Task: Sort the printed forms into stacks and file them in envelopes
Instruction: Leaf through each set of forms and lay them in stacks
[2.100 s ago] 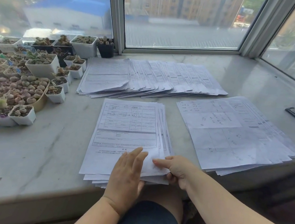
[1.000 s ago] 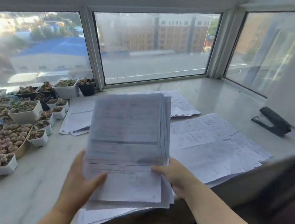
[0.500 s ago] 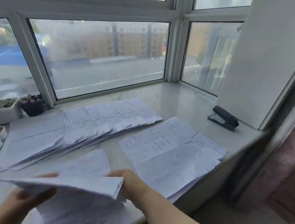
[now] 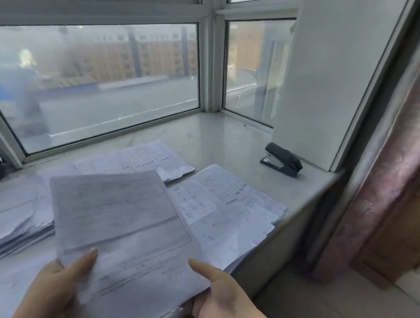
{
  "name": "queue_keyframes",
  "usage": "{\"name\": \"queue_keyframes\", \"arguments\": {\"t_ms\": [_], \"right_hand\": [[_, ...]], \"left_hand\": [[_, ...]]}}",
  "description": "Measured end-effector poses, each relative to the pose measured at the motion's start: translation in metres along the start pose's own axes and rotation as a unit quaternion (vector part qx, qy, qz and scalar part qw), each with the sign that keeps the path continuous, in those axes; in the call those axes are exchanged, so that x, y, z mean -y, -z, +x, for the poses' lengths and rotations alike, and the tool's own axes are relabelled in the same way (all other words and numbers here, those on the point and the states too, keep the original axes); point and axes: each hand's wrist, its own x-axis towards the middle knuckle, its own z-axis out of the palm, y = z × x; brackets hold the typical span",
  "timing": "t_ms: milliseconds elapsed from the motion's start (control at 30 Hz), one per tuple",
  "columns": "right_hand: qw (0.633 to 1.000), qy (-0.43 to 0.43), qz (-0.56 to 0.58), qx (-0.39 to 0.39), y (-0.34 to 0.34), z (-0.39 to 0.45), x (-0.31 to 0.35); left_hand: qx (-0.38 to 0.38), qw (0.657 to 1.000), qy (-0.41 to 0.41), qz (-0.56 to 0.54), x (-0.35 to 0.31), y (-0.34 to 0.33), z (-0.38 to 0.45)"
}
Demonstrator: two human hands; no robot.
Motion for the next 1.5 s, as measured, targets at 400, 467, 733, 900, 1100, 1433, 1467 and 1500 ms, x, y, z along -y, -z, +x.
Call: {"name": "queue_keyframes", "arguments": {"t_ms": [400, 467, 733, 900, 1100, 1433, 1467, 1500], "right_hand": [[0.988, 0.105, -0.002, -0.114, 0.083, -0.005, 0.048], [0.983, 0.094, -0.021, -0.153, 0.094, 0.002, 0.058], [0.962, 0.120, -0.077, -0.233, 0.116, 0.023, 0.065], [0.958, 0.181, -0.017, -0.223, 0.119, 0.020, 0.084], [0.928, 0.245, 0.149, -0.239, 0.128, 0.011, 0.163], [0.963, 0.204, 0.089, -0.155, 0.132, 0.015, 0.171], [0.965, 0.199, 0.085, -0.152, 0.133, 0.016, 0.170], [0.966, 0.195, 0.082, -0.151, 0.135, 0.017, 0.169]], "left_hand": [[0.145, 0.987, -0.022, -0.058, 0.010, -0.160, 0.005], [0.149, 0.988, -0.015, -0.038, 0.016, -0.176, 0.012], [0.054, 0.997, 0.046, 0.035, 0.059, -0.191, 0.004], [0.019, 0.965, -0.117, 0.235, 0.077, -0.199, -0.044], [0.191, 0.724, -0.261, 0.609, 0.068, -0.209, -0.040], [0.156, 0.771, -0.237, 0.570, 0.066, -0.208, -0.031], [0.160, 0.772, -0.231, 0.571, 0.065, -0.207, -0.030], [0.162, 0.773, -0.229, 0.569, 0.065, -0.207, -0.030]]}}
